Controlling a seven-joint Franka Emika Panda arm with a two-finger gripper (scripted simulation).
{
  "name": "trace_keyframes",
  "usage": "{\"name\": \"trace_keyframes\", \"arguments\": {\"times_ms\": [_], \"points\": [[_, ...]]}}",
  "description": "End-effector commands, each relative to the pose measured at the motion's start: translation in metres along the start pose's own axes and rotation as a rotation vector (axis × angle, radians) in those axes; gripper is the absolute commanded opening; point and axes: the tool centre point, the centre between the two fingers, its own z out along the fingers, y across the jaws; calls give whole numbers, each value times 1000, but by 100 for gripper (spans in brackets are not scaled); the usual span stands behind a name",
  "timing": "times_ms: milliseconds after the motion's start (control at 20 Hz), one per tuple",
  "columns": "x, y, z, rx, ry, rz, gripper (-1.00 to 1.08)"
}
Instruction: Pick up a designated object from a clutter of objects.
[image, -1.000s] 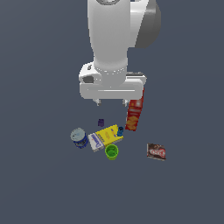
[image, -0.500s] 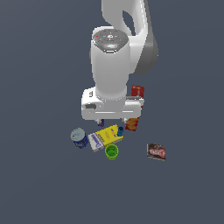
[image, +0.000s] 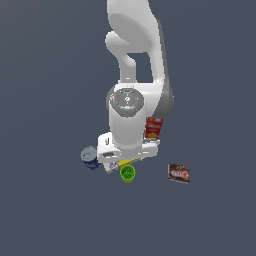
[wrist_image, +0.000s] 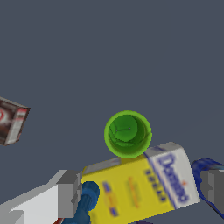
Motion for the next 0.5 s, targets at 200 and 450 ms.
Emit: {"name": "trace_keyframes", "arguments": {"times_ms": [200, 450], "points": [[12, 1, 39, 0, 4, -45, 100], [16, 2, 54, 0, 5, -61, 100]]}}
